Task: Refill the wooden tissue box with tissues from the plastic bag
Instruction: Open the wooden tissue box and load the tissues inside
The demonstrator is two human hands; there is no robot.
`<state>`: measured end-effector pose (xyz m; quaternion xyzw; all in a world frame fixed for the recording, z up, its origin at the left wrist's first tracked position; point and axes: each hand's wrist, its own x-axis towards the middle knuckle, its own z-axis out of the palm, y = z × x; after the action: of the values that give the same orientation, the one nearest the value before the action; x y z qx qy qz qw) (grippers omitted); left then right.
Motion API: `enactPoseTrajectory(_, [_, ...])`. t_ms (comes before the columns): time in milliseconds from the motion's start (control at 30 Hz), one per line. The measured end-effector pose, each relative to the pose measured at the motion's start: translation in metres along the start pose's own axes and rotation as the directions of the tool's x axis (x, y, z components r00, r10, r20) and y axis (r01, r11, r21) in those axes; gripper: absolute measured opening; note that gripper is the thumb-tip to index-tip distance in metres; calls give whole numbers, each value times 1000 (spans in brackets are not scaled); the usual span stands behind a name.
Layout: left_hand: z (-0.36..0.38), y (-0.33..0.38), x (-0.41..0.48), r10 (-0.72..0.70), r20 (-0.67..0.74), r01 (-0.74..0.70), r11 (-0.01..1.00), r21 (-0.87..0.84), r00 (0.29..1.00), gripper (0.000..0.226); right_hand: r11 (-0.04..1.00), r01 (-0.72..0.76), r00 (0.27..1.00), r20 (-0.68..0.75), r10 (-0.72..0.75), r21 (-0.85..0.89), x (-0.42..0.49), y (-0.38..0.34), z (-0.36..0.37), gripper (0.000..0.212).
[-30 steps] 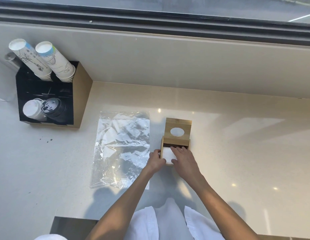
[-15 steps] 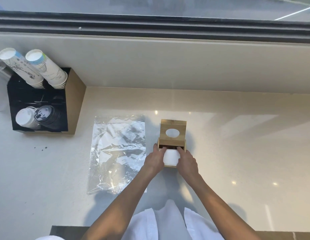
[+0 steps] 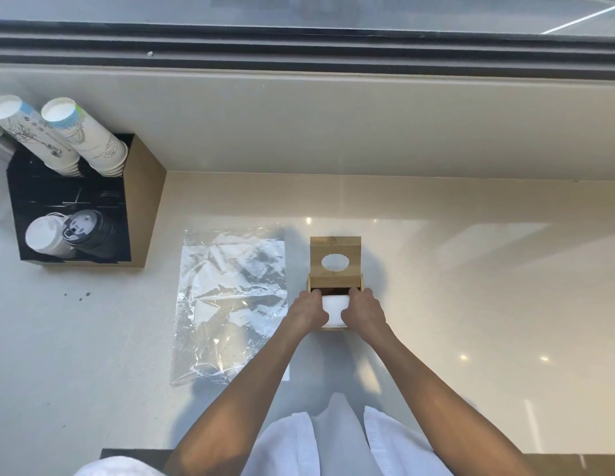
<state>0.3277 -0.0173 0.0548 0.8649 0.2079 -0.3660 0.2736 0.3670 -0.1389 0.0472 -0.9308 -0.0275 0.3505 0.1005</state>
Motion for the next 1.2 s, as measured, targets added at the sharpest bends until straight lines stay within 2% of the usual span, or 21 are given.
enactPoseTrajectory(367, [-7, -3, -5, 20, -1, -21, 997, -78, 1000, 28, 999, 39, 997, -64, -37, 27, 2, 11, 9, 21])
enactPoseTrajectory(533, [2, -10, -10, 102, -43, -104, 994, -26, 994, 39, 981, 170, 985, -58, -165, 90, -5, 32, 8, 54])
enactPoseTrajectory(600, [7, -15, -17, 122, -118, -128, 990, -53, 986, 41, 955, 241, 966, -138, -218, 175, -14, 44, 8, 54])
enactPoseTrajectory(667, [12, -21, -24, 126, -311, -195, 960, -201, 942, 26, 895, 264, 952, -244, -184, 358, -24, 53, 9, 49])
enactPoseTrajectory(700, [15, -23, -26, 107, -385, -228, 931, -284, 917, 19, 855, 230, 964, -229, -135, 465, -25, 55, 8, 54])
enactPoseTrajectory(733, [17, -25, -26, 77, -405, -238, 901, -363, 911, 21, 810, 165, 983, -160, -90, 562, -24, 57, 7, 66])
enactPoseTrajectory(800, [22, -26, -22, 16, -286, -173, 829, -532, 958, 47, 754, 34, 998, 24, -65, 656, -17, 57, 7, 89])
enactPoseTrajectory(833, [23, -26, -19, 11, -217, -139, 800, -584, 976, 57, 755, 12, 994, 77, -83, 655, -12, 56, 6, 93])
enactPoseTrajectory(867, [24, -24, -16, 30, -193, -141, 792, -594, 981, 64, 766, 20, 990, 94, -104, 642, -8, 55, 5, 94])
enactPoseTrajectory(933, [21, -20, -6, 63, -231, -184, 812, -553, 971, 68, 782, 73, 987, 68, -146, 620, 3, 50, 1, 91])
enactPoseTrajectory(1200, [-42, 13, 53, 93, -262, -226, 812, -538, 961, 63, 776, 138, 979, 33, -200, 616, 64, 25, -62, 84])
